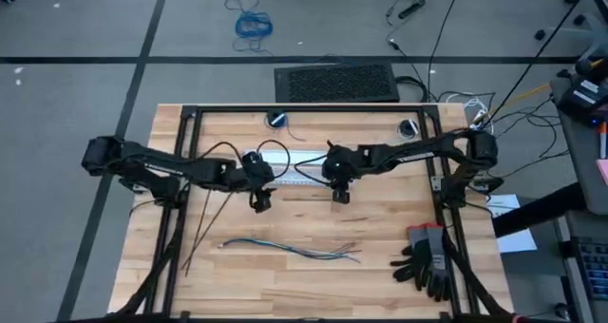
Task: Ziptie cables
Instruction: Wrap the cable wire using a zip tie
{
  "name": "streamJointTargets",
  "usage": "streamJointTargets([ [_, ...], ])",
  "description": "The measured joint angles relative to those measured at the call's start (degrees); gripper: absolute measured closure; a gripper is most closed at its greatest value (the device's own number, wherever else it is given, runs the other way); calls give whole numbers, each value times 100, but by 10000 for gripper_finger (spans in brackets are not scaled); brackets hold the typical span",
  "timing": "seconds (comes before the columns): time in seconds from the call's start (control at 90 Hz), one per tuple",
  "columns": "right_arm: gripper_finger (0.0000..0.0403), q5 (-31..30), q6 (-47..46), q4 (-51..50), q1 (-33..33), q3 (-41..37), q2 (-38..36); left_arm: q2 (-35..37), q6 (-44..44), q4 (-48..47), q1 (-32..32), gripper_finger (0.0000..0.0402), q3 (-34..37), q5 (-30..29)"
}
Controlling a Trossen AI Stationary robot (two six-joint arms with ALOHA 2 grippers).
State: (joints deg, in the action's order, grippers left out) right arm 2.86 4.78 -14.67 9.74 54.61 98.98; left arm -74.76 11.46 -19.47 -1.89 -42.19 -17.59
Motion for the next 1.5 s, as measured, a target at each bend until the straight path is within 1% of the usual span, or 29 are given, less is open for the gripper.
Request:
streamJointTargets([
  [0.067,318,-24,-1,-23,7,2,92,0,5,-93,2,162,0,-131],
  [0.167,376,-120,1,-68,3,20,155,47,105,-149,0,162,0,-135],
  [0.211,392,-137,4,-122,2,20,166,105,205,-219,0,162,0,-135],
  [0.311,397,-156,-66,-187,4,20,164,365,322,-506,0,162,0,-162],
  [0.422,400,-246,-94,-430,2,30,148,889,474,-898,0,162,0,-315],
  [0.578,401,-398,-107,-599,-4,34,116,1530,775,-1309,-11,162,0,-382],
  [0.744,401,-424,-182,-733,-98,-7,-97,1765,1173,-1574,-90,162,0,-415],
  [0.8,396,-416,-240,-602,-135,-7,-263,1780,1415,-1635,-102,162,0,-600],
  [0.9,372,-254,-91,80,-175,-4,-589,1852,1957,-2004,-122,162,2,-1251],
  [0.967,348,-114,57,503,-192,-2,-800,1927,2222,-2233,-125,162,2,-1345],
  [1.022,325,-97,173,733,-163,9,-946,1974,2554,-2447,-125,162,2,-1191],
  [1.089,296,-176,217,895,-84,11,-1065,1957,3040,-2674,-170,162,27,-816],
  [1.167,267,-441,210,1014,35,11,-1131,1824,3727,-2973,-365,162,206,-481],
  [1.233,251,-565,227,1086,157,10,-1163,1646,4446,-3266,-574,162,411,-367],
  [1.3,244,-588,221,1101,282,11,-1153,1522,4989,-3260,-774,162,670,-210],
  [1.367,244,-578,225,1116,370,11,-1092,1411,5407,-2998,-974,162,926,-58],
  [1.422,246,-573,251,1111,426,4,-1058,1338,5622,-2687,-1098,162,1076,-22],
  [1.5,252,-568,307,1143,460,-11,-1049,1239,5865,-2543,-1184,162,1179,-33],
])
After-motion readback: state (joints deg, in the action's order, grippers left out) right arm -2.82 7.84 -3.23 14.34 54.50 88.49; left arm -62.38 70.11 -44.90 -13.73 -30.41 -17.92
